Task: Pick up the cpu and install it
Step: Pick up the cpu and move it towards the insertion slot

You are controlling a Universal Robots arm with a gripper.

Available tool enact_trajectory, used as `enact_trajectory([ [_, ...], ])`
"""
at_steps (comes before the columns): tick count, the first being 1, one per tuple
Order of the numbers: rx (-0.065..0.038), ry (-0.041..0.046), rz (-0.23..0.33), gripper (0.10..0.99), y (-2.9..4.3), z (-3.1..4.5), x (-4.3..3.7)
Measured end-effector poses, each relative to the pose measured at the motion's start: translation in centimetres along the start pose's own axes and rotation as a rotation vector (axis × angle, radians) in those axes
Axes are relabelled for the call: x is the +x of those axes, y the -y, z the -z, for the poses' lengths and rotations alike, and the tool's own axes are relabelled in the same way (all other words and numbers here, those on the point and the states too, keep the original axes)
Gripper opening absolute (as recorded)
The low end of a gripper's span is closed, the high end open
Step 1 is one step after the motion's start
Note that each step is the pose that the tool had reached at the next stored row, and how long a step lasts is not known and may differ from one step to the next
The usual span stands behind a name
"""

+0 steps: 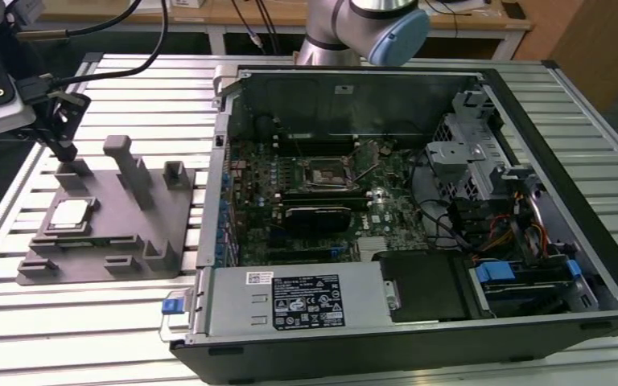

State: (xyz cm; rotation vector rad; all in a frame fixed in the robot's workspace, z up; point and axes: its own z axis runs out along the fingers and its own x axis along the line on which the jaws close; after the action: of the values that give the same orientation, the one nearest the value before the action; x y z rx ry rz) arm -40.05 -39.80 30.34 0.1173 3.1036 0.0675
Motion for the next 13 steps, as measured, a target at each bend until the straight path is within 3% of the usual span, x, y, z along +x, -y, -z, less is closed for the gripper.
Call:
enact_trajectory([
  [7, 0.0, 0.0, 0.0, 0.106, 0.01, -0.05, 0.04],
  [13, 0.0, 0.0, 0.0, 0.106, 0.13, -0.52, 0.34],
])
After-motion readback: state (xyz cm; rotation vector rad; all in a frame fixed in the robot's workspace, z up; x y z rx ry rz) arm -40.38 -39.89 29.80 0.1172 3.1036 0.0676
